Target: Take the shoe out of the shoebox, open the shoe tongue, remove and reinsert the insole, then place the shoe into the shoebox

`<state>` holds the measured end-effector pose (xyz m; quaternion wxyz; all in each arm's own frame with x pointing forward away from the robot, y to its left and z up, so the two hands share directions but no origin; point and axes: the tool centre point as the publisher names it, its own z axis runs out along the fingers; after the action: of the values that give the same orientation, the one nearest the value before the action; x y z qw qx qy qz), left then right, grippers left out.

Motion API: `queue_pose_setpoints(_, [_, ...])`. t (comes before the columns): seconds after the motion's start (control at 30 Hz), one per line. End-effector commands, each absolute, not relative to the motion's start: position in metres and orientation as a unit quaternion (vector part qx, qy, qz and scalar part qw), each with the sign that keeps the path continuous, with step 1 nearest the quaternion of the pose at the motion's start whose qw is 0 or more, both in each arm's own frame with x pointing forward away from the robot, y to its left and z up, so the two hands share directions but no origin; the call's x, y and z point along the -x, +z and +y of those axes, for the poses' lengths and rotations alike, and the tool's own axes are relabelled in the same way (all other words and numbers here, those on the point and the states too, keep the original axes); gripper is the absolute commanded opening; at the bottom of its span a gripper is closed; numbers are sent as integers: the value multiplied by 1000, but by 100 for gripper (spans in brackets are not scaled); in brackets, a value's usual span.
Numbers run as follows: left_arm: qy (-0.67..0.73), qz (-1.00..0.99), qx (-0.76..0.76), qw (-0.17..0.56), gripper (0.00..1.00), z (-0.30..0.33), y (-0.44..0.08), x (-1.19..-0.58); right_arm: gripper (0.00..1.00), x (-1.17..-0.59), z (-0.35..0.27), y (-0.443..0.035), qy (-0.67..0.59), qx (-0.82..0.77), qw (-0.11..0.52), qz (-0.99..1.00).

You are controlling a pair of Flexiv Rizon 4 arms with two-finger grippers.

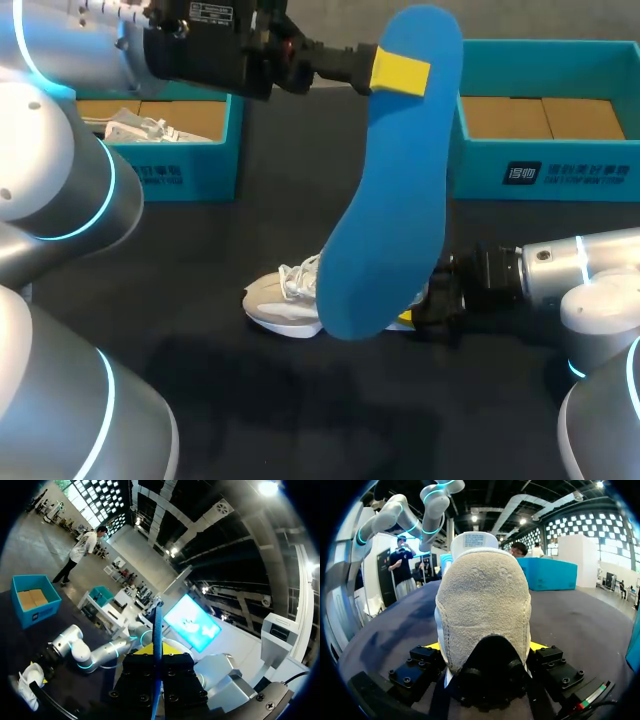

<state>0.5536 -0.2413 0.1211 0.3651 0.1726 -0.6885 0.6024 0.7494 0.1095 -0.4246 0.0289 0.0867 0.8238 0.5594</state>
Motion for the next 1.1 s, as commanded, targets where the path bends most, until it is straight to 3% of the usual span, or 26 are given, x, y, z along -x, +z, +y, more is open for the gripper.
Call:
queue_pose_setpoints(0.03, [603,-688,-174,365,0,-241,119,-552,23,-750,109,-422,545,-92,27,833])
queue_pose_setpoints(0.07, [603,-688,-174,365,0,-241,119,-552,49,-750,108,-421,541,-91,28,835])
queue_pose_setpoints(0.1, [603,-688,-174,365,0,-241,119,-552,90,-750,107,-421,538,-91,27,838])
queue_pose_setpoints(0.13, [603,-688,-174,365,0,-241,119,-552,100,-749,105,-420,529,-93,25,843])
queue_pose_setpoints(0.7, [603,-688,-174,365,0,-241,119,-552,100,-742,82,-383,393,-65,18,917])
queue_pose_setpoints(1.1, [603,-688,-174,365,0,-241,119,-552,100,-742,76,-353,218,-59,11,974])
